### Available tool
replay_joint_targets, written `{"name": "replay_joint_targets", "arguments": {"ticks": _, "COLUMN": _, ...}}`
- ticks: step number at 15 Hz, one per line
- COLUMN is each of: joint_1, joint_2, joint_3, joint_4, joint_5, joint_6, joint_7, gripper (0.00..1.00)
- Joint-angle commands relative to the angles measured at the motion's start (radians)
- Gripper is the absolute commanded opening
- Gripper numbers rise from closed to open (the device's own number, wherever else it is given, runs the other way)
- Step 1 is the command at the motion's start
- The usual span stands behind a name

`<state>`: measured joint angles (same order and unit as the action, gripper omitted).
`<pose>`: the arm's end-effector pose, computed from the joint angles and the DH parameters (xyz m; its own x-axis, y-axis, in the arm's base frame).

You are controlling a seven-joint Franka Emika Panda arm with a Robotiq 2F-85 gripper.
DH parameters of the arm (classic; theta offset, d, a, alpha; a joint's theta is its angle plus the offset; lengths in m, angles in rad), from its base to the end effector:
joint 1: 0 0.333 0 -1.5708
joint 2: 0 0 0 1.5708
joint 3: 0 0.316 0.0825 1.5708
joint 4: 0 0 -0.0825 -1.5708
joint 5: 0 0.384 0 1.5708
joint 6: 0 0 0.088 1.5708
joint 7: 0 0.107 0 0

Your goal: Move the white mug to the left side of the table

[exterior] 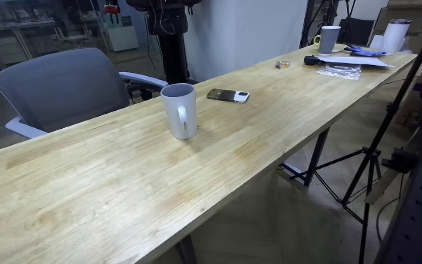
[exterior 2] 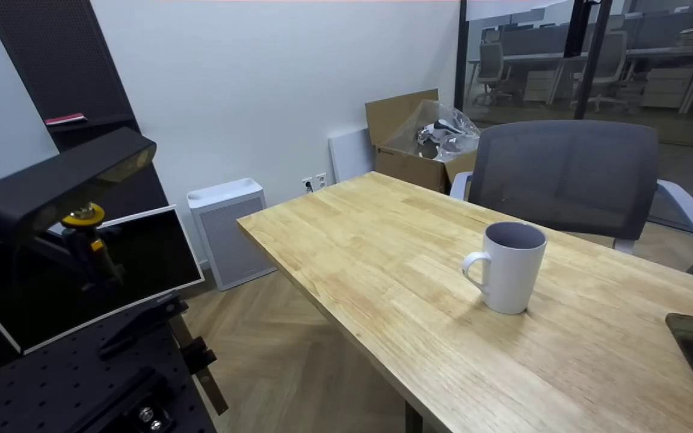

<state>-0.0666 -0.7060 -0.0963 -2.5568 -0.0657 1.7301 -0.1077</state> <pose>0.3192 -0.0605 0.4821 0.9925 -0.0132 -0.1215 -0.0148 -0.9998 -0.0125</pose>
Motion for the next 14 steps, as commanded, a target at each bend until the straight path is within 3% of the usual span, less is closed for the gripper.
{"name": "replay_joint_targets", "arguments": {"ticks": 1, "joint_1": -0.041, "joint_2": 0.180, "joint_3": -0.046, "joint_4": 0.081, "joint_5": -0.012, "joint_6": 0.166, "joint_7": 0.019, "gripper": 1.00}}
{"name": "replay_joint_targets", "arguments": {"ticks": 6, "joint_1": -0.058, "joint_2": 0.430, "joint_3": -0.068, "joint_4": 0.235, "joint_5": 0.029, "joint_6": 0.366, "joint_7": 0.033, "gripper": 1.00}}
{"name": "replay_joint_targets", "arguments": {"ticks": 14, "joint_1": -0.046, "joint_2": 0.824, "joint_3": -0.029, "joint_4": 0.610, "joint_5": 0.040, "joint_6": 0.363, "joint_7": 0.119, "gripper": 1.00}}
